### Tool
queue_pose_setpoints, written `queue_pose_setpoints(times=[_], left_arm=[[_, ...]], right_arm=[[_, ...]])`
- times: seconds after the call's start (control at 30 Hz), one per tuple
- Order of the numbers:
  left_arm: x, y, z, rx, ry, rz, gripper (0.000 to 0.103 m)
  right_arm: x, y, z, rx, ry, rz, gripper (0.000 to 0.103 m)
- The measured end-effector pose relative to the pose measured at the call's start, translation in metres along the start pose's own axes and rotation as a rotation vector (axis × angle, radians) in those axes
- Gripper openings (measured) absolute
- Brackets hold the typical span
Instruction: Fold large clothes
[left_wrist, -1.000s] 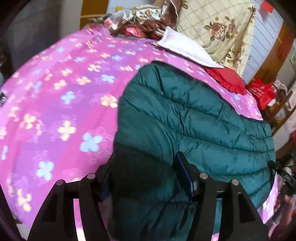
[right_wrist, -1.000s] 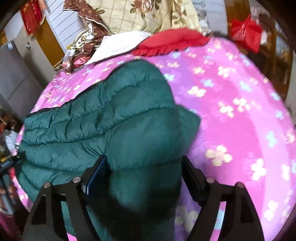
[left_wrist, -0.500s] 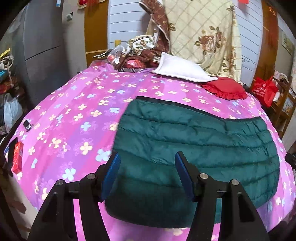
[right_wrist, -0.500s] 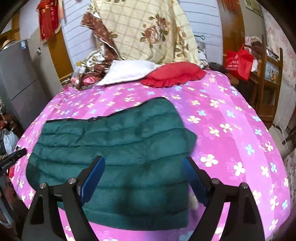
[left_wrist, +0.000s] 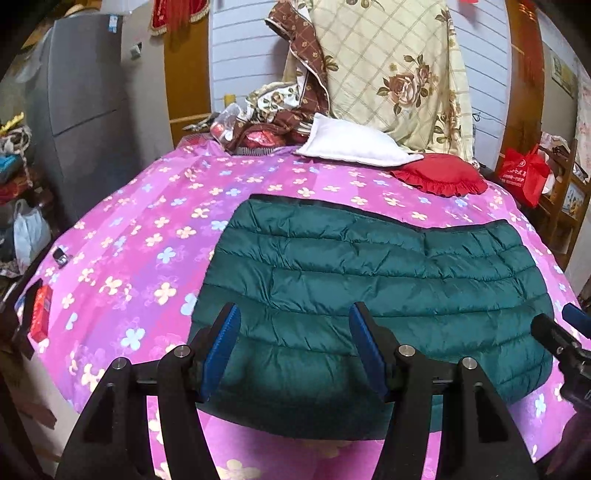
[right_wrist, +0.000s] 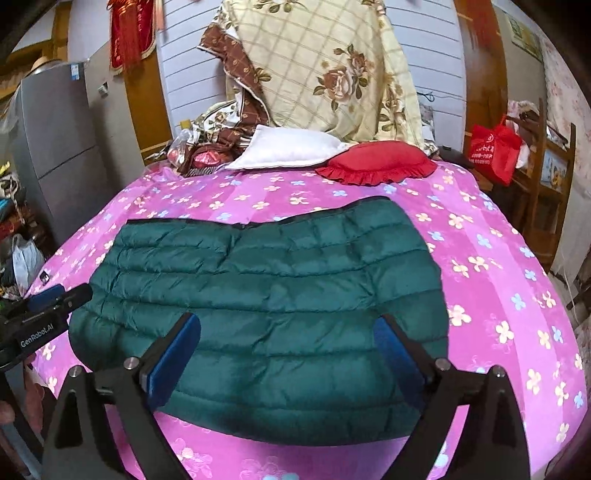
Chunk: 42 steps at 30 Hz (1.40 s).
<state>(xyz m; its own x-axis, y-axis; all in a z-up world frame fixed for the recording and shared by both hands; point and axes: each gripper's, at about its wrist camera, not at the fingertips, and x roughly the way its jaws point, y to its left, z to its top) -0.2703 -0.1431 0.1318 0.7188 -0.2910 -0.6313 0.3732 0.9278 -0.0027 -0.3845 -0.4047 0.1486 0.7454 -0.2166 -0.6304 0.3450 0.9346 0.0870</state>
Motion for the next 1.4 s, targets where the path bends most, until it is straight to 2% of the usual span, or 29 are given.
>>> queue_pose_setpoints(times=[0.2,0.73,1.4], left_arm=[[-0.005,-0.001,-0.002,-0.001,-0.036,0.028,0.043],[0.005,-0.002,-0.006,-0.015,-0.014,0.022,0.043],[0.009,-0.006,-0.008,0.009,-0.023,0.029,0.043]], right_arm=[[0.002,0.013,-0.001,-0.009,-0.016,-0.008,0.098],[0.012,0.022,-0.004,-0.016,-0.002,-0.013,0.098],[0.02,0.026,-0.004,-0.019,0.02,-0.009,0.098]])
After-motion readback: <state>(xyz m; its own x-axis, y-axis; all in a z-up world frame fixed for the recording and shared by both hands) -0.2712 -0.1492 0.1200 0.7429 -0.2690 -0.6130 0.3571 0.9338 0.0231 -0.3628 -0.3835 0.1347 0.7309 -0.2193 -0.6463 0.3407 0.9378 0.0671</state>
